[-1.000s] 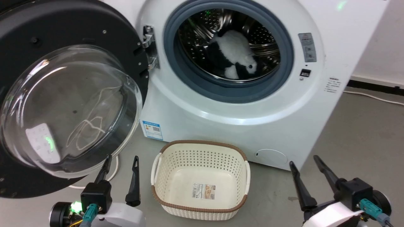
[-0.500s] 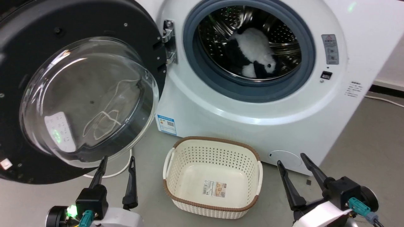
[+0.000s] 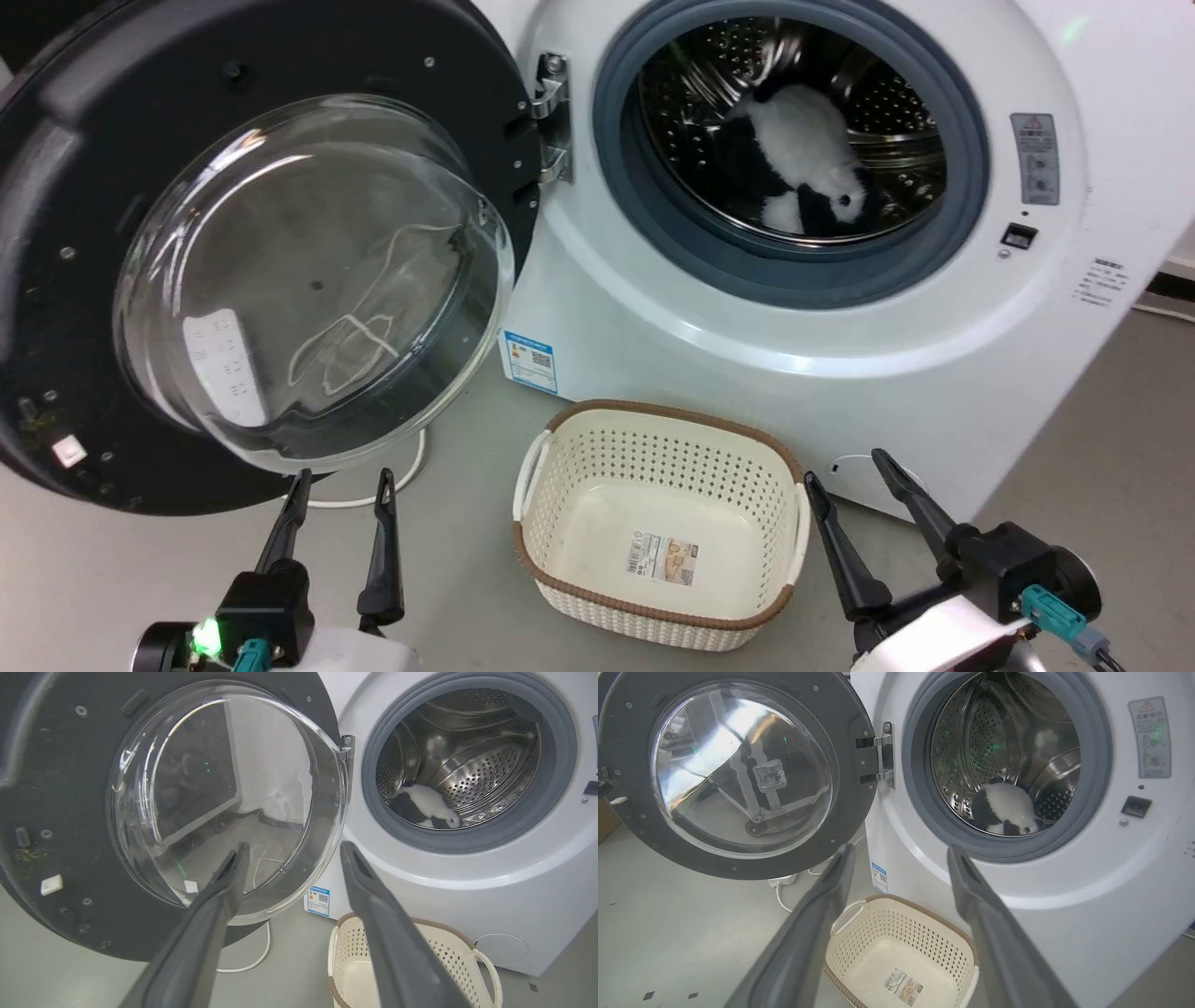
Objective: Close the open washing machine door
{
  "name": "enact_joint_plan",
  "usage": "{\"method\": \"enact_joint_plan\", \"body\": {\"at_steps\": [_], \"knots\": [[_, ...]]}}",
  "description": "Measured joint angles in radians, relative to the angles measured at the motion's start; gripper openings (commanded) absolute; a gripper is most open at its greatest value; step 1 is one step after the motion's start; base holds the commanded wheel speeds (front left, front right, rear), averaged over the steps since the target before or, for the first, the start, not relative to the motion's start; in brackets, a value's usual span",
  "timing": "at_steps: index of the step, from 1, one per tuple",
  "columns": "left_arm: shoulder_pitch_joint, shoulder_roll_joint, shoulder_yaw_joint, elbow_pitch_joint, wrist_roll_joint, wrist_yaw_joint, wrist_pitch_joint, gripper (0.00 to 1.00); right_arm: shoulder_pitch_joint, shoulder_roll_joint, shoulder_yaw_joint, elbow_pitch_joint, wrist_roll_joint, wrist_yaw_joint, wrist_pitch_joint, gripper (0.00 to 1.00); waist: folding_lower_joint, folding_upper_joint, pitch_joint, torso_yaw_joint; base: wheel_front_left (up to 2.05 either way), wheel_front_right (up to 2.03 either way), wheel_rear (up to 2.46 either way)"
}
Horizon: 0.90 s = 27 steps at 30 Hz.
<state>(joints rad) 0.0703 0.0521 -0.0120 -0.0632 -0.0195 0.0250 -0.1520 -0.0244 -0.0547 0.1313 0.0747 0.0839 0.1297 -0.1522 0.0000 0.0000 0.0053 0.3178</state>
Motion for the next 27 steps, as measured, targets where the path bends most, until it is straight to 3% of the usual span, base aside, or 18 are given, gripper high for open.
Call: {"method": "enact_joint_plan", "body": {"at_steps": [17, 18, 19, 27], "knots": [[0.018, -0.001, 0.010, 0.000, -0.013, 0.012, -0.034, 1.00, 0.000, 0.000, 0.025, 0.013, 0.023, 0.000, -0.034, 1.00, 0.0000, 0.0000, 0.000, 0.069, 0.00, 0.00, 0.00], [0.018, -0.001, 0.011, 0.000, -0.017, 0.012, -0.035, 0.64, 0.000, 0.000, 0.027, 0.013, 0.024, 0.000, -0.035, 1.00, -0.0001, 0.0000, 0.000, 0.073, 0.00, 0.00, 0.00], [0.020, -0.001, 0.009, 0.003, -0.031, 0.007, -0.037, 0.00, 0.000, 0.000, 0.030, 0.015, 0.025, 0.000, -0.040, 1.00, 0.0000, 0.0000, 0.001, 0.081, 0.00, 0.00, 0.00], [0.030, -0.002, 0.044, -0.014, -0.067, 0.001, -0.054, 0.00, 0.000, 0.001, 0.032, 0.016, 0.029, 0.000, -0.054, 1.00, 0.0000, 0.0000, 0.010, 0.109, 0.00, 0.00, 0.00]]}}
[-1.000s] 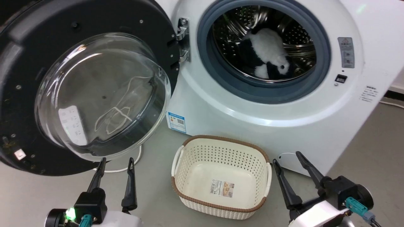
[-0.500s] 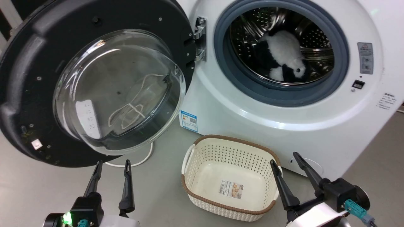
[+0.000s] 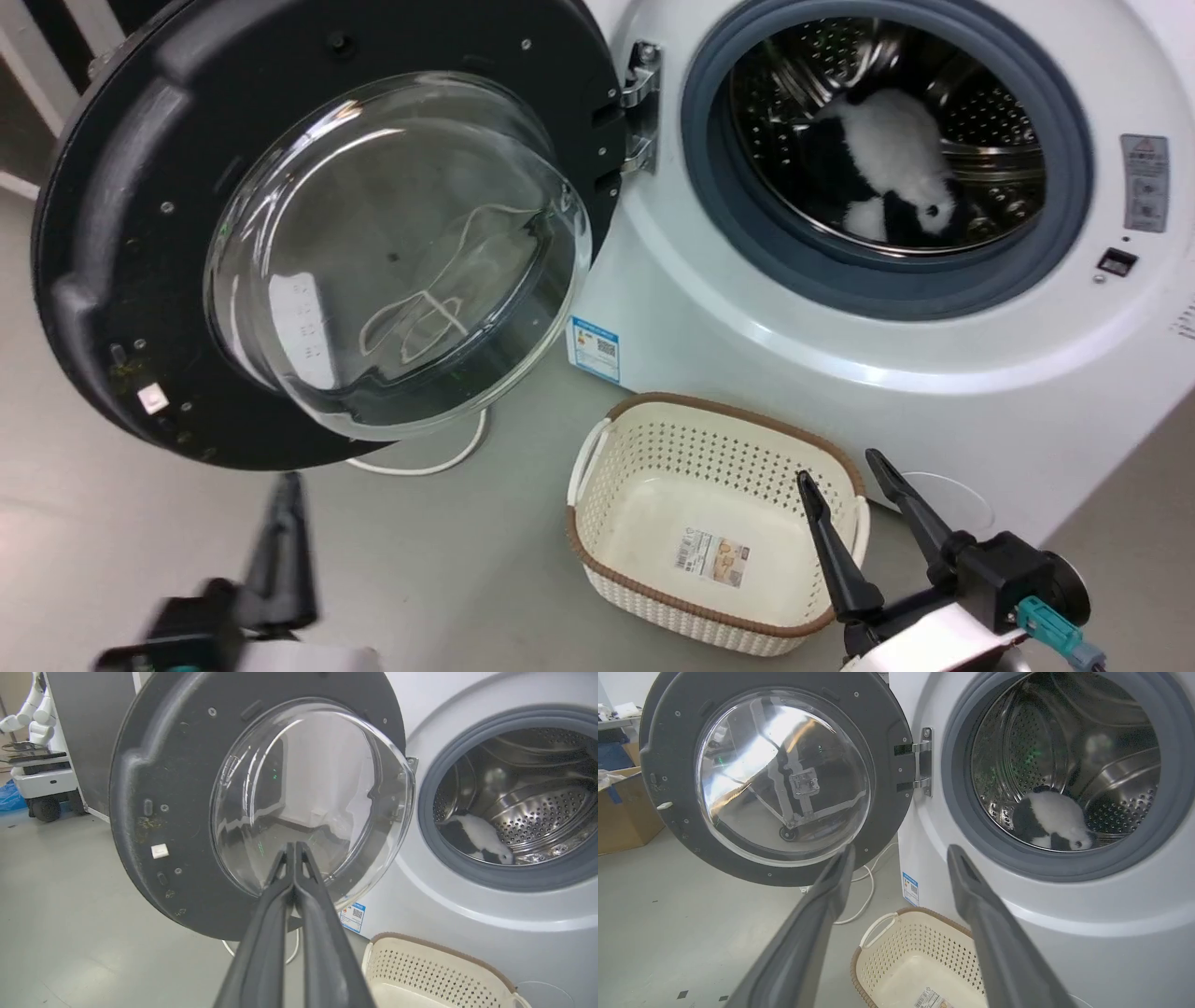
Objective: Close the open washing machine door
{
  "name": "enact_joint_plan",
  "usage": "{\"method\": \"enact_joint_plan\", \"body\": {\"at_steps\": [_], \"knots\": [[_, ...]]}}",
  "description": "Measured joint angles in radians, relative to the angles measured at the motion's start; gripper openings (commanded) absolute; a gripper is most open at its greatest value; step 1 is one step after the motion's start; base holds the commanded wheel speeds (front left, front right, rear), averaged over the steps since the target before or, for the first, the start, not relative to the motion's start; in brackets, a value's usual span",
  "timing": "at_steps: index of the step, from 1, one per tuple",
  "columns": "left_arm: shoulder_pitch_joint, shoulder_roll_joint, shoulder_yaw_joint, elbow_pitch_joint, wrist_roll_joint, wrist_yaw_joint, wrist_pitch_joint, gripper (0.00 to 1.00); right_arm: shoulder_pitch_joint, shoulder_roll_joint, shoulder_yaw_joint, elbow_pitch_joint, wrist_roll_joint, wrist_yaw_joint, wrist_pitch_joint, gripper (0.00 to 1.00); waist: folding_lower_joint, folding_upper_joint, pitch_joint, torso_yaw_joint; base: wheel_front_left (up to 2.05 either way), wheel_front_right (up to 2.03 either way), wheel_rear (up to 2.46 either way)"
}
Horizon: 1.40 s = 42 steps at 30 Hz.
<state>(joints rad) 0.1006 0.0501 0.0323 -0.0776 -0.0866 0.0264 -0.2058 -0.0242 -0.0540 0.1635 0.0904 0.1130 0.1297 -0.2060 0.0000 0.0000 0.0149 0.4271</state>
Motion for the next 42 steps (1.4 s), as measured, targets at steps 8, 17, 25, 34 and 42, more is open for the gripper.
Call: {"method": "enact_joint_plan", "body": {"at_steps": [8, 17, 25, 34, 42], "knots": [[-0.069, 0.010, 0.143, -0.072, -0.145, -0.055, -0.020, 0.00, 0.002, 0.000, -0.005, -0.010, -0.011, 0.000, -0.021, 1.00, 0.0000, 0.0000, 0.041, 0.036, 0.00, 0.00, 0.00], [-0.348, 0.203, 0.412, 0.060, -0.467, -0.081, 0.109, 0.00, 0.003, -0.019, 0.013, -0.032, -0.026, 0.000, -0.037, 1.00, 0.0000, 0.0000, 0.116, 0.036, 0.00, 0.00, 0.00], [-0.713, 0.414, 0.544, 0.450, -0.797, -0.024, 0.469, 0.00, -0.030, -0.058, 0.046, -0.035, -0.025, 0.000, -0.051, 1.00, 0.0001, 0.0000, 0.191, 0.004, 0.00, 0.00, 0.00], [-0.819, 0.466, 0.598, 0.684, -0.980, 0.006, 0.720, 0.00, -0.046, -0.084, 0.048, -0.038, -0.024, 0.000, -0.051, 1.00, 0.0001, 0.0000, 0.250, -0.037, 0.00, 0.00, 0.00], [-0.826, 0.494, 0.595, 0.722, -1.028, -0.012, 0.846, 0.00, -0.060, -0.090, 0.059, -0.035, -0.020, 0.000, -0.051, 1.00, 0.0000, 0.0000, 0.272, -0.050, 0.00, 0.00, 0.00]]}}
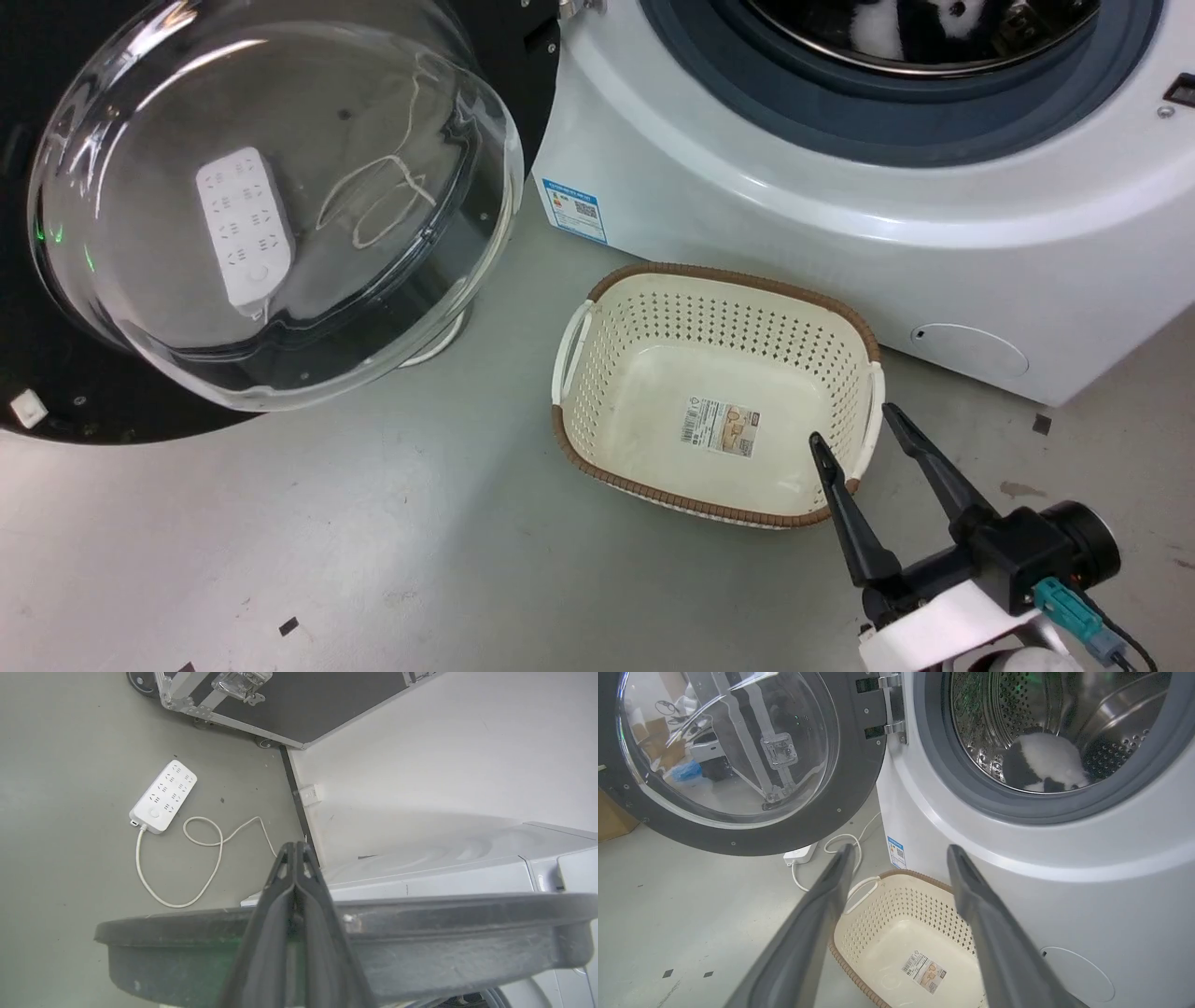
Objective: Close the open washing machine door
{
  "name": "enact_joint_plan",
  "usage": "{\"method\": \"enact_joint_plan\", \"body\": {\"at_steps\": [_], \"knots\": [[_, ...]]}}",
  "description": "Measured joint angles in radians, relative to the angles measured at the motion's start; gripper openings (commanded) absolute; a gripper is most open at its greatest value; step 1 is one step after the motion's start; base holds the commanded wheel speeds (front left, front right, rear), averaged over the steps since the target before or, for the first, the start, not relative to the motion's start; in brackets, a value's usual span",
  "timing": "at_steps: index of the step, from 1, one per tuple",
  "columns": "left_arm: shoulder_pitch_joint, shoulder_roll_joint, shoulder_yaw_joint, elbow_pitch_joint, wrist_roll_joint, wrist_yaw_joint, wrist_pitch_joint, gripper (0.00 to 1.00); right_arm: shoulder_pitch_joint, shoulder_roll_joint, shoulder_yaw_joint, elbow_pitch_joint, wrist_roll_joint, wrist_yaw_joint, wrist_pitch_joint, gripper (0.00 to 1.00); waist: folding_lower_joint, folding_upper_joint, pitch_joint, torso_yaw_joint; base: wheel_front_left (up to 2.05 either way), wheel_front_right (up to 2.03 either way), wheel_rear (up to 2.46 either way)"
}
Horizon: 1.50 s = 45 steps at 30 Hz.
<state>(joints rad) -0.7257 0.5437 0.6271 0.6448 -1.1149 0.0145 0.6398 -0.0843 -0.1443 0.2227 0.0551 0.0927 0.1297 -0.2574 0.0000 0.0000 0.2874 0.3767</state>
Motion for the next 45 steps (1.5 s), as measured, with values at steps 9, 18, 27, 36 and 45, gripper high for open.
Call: {"method": "enact_joint_plan", "body": {"at_steps": [9, 18, 27, 36, 45], "knots": [[0.066, -0.018, -0.028, -0.048, -0.073, -0.017, 0.223, 0.00, -0.003, 0.022, 0.003, 0.025, 0.007, 0.000, 0.000, 1.00, -0.0001, 0.0000, -0.051, 0.005, 0.00, 0.00, 0.00], [0.231, -0.139, -0.069, -0.266, -0.177, -0.014, 0.457, 0.00, 0.002, 0.062, -0.040, 0.051, 0.010, 0.000, 0.000, 1.00, -0.0002, 0.0000, -0.152, 0.006, 0.00, 0.00, 0.00], [0.413, -0.347, -0.103, -0.436, -0.248, -0.008, 0.520, 0.00, 0.009, 0.080, -0.127, 0.052, 0.006, 0.000, 0.000, 1.00, -0.0001, 0.0000, -0.201, -0.025, 0.00, 0.00, 0.00], [0.572, -0.484, -0.221, -0.579, -0.328, -0.017, 0.523, 0.00, 0.017, 0.084, -0.196, 0.047, -0.003, 0.000, 0.000, 1.00, -0.0001, 0.0001, -0.210, -0.087, 0.00, 0.00, 0.00], [0.664, -0.490, -0.531, -0.627, -0.503, -0.074, 0.315, 0.00, 0.014, 0.090, -0.224, 0.037, -0.026, 0.000, 0.000, 1.00, 0.0000, 0.0000, -0.174, -0.185, 0.00, 0.00, 0.00]]}}
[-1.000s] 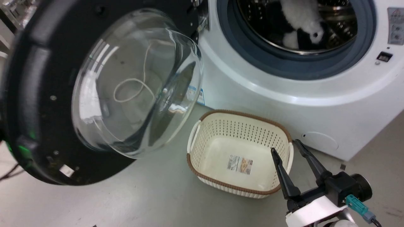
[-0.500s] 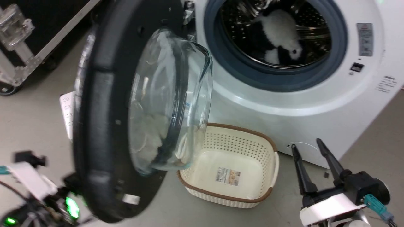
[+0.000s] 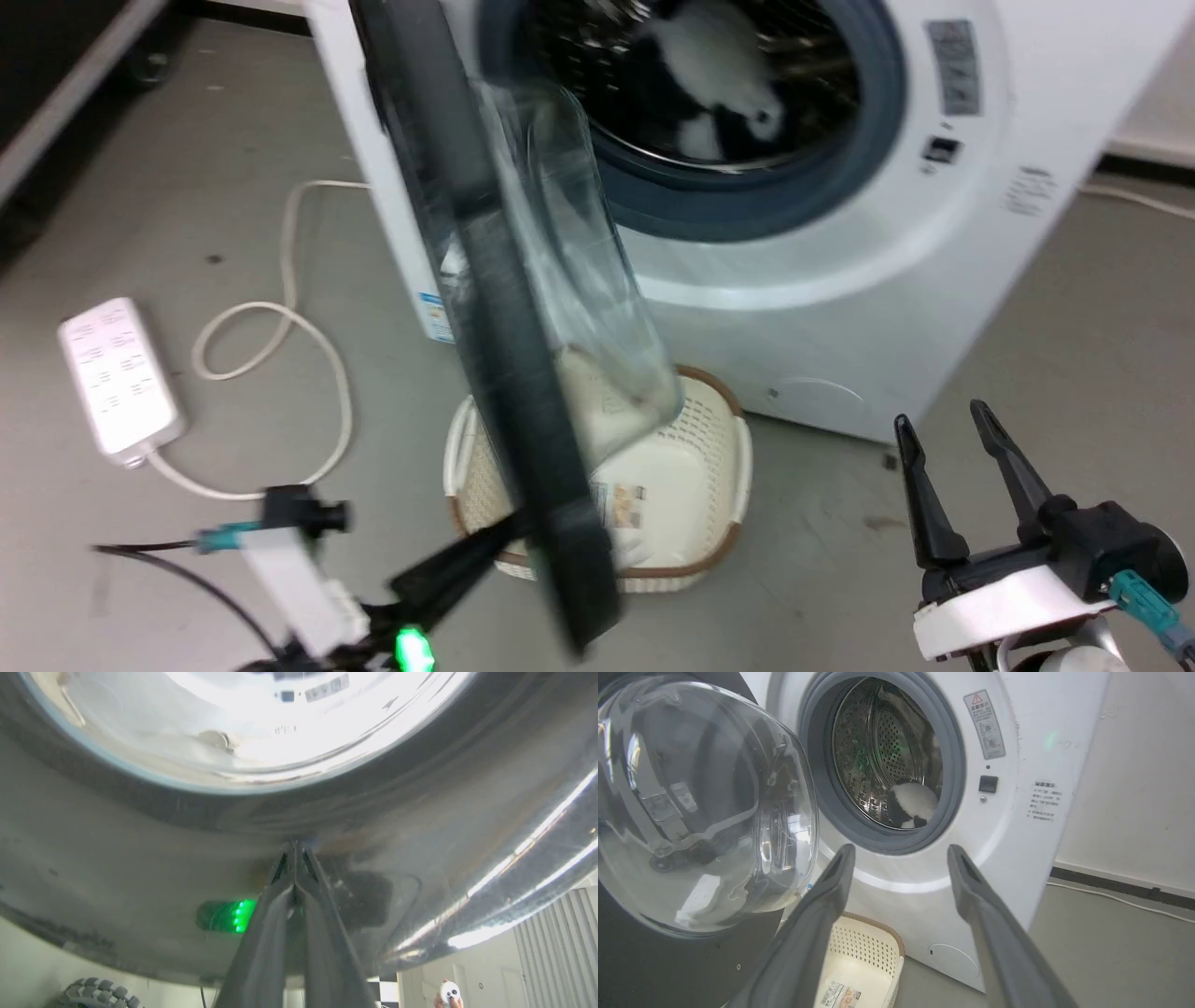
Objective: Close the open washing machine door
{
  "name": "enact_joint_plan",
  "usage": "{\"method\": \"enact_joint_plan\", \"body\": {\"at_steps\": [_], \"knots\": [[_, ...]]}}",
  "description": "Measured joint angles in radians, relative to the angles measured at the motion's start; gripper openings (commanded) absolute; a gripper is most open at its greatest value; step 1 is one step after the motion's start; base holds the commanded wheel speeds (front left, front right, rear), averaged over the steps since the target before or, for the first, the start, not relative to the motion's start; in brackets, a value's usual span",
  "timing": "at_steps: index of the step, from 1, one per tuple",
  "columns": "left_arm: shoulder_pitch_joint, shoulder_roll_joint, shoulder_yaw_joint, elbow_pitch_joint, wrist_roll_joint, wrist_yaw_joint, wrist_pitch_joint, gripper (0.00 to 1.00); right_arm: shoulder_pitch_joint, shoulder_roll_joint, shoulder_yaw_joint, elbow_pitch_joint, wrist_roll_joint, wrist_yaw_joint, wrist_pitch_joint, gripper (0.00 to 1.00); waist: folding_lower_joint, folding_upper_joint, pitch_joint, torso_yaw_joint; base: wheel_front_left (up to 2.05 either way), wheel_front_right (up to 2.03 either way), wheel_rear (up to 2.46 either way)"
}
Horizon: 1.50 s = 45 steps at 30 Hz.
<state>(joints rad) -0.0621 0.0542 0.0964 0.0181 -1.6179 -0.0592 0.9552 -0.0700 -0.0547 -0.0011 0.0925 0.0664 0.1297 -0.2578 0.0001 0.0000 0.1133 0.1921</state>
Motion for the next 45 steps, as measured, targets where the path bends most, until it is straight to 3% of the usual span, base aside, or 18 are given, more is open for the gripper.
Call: {"method": "enact_joint_plan", "body": {"at_steps": [5, 12, 21, 28, 36, 43, 44, 45], "knots": [[-0.006, -0.003, -0.142, 0.009, -0.038, -0.033, -0.126, 0.00, -0.005, 0.001, -0.005, -0.002, -0.005, 0.000, 0.000, 1.00, 0.0000, 0.0000, 0.034, -0.074, 0.00, 0.00, 0.00], [-0.134, -0.002, -0.249, 0.083, -0.044, -0.058, -0.317, 0.00, -0.033, 0.002, -0.014, -0.012, 0.006, 0.000, -0.001, 1.00, 0.0001, 0.0000, 0.095, -0.193, 0.00, 0.00, 0.00], [-0.362, -0.003, -0.312, 0.219, -0.032, -0.067, -0.600, 0.00, -0.049, 0.002, -0.002, -0.020, 0.039, 0.000, -0.001, 1.00, 0.0001, 0.0000, 0.176, -0.346, 0.00, 0.00, 0.00], [-0.557, -0.005, -0.318, 0.382, -0.016, -0.067, -0.848, 0.00, -0.062, 0.002, 0.033, -0.020, 0.060, 0.000, -0.001, 1.00, 0.0001, 0.0000, 0.225, -0.426, 0.00, 0.00, 0.00], [-0.618, -0.008, -0.371, 0.407, -0.027, -0.067, -0.895, 0.00, -0.062, 0.002, 0.048, -0.017, 0.067, 0.000, -0.001, 1.00, 0.0000, 0.0001, 0.220, -0.432, 0.00, 0.00, 0.00], [-0.443, 0.048, -0.431, 0.267, 0.093, -0.067, -0.938, 0.00, -0.055, 0.003, 0.030, -0.026, 0.057, 0.000, -0.001, 1.00, -0.0001, 0.0000, 0.166, -0.368, 0.00, 0.00, 0.00], [-0.411, 0.065, -0.440, 0.243, 0.111, -0.067, -0.955, 0.09, -0.052, 0.002, 0.027, -0.028, 0.055, 0.000, -0.001, 1.00, -0.0001, 0.0000, 0.156, -0.355, 0.00, 0.00, 0.00], [-0.379, 0.086, -0.455, 0.216, 0.143, -0.067, -0.976, 0.29, -0.046, 0.003, 0.024, -0.031, 0.053, 0.000, -0.001, 1.00, -0.0001, 0.0000, 0.146, -0.342, 0.00, 0.00, 0.00]]}}
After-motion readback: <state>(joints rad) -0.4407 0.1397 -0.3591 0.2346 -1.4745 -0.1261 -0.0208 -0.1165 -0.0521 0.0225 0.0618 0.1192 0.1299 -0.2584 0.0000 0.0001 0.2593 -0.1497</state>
